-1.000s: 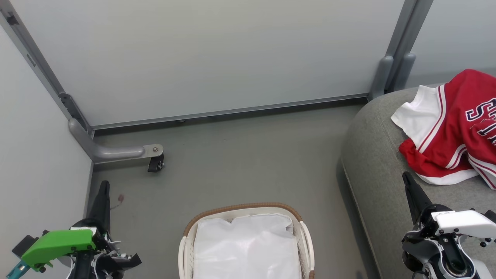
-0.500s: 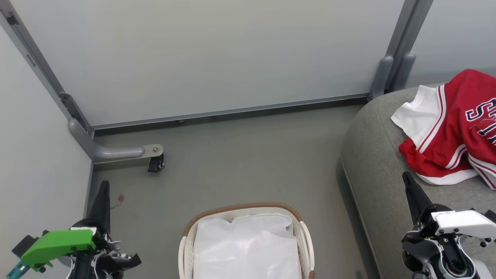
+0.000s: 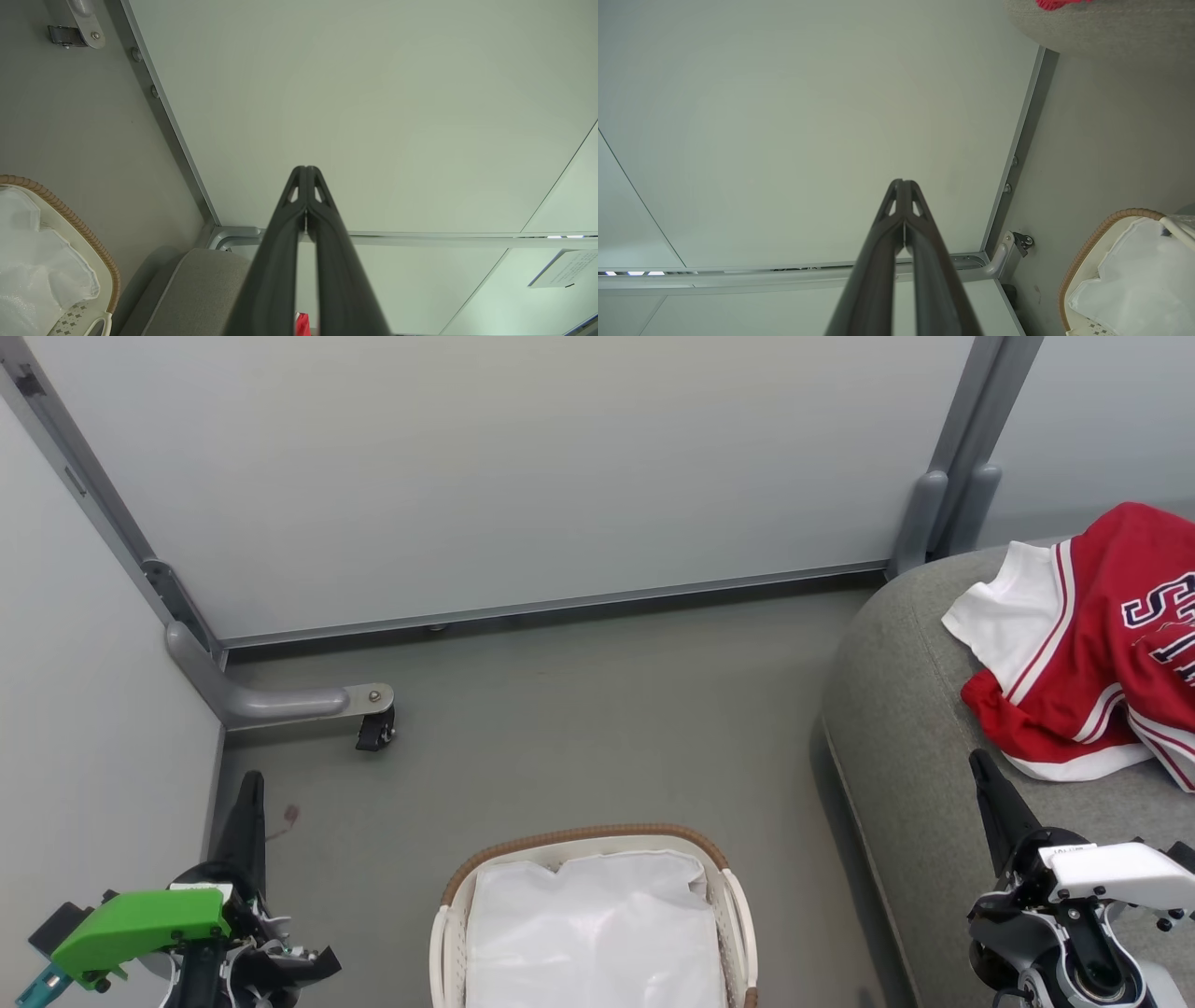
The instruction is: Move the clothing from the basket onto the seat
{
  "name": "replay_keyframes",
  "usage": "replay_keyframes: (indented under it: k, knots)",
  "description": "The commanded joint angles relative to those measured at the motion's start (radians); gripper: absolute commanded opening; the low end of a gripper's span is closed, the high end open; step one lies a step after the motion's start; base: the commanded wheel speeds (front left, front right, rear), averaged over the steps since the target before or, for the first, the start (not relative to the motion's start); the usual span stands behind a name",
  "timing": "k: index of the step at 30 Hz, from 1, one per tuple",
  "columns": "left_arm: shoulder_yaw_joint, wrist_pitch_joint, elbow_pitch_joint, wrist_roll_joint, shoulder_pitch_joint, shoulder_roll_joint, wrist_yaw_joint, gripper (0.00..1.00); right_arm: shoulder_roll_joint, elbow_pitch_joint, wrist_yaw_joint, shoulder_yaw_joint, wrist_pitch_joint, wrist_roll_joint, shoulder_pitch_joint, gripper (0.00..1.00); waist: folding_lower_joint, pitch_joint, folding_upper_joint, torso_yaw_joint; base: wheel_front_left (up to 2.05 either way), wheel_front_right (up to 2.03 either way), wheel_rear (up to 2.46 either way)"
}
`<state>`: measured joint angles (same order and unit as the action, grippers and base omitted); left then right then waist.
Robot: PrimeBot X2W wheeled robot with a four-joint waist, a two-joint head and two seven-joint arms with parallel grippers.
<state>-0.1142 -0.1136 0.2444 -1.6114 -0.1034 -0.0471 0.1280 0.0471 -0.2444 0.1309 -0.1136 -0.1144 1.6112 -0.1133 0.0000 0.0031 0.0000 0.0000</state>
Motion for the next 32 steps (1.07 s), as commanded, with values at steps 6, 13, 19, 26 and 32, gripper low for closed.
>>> replay_keyframes:
  k: [6,13,19,26,32]
  knots:
    - [-0.002,-0.004,-0.002,-0.003,-0.01,-0.006,0.005,0.0,0.006,0.003,0.0,-0.002,-0.003,0.003,0.011,0.0,0.0,0.0,0.0,0.0,0.0,0.0,0.0]
    - [-0.002,-0.004,-0.002,-0.003,-0.01,-0.006,0.005,0.0,0.006,0.003,0.0,-0.002,-0.003,0.003,0.011,0.0,0.0,0.0,0.0,0.0,0.0,0.0,0.0]
    - [-0.002,-0.004,-0.002,-0.003,-0.01,-0.006,0.005,0.0,0.006,0.003,0.0,-0.002,-0.003,0.004,0.011,0.0,0.0,0.0,0.0,0.0,0.0,0.0,0.0]
    - [-0.002,-0.004,-0.002,-0.003,-0.01,-0.006,0.005,0.0,0.006,0.003,0.0,-0.002,-0.003,0.004,0.011,0.0,0.0,0.0,0.0,0.0,0.0,0.0,0.0]
    - [-0.002,-0.004,-0.002,-0.003,-0.01,-0.006,0.005,0.0,0.006,0.003,0.0,-0.002,-0.003,0.004,0.011,0.0,0.0,0.0,0.0,0.0,0.0,0.0,0.0]
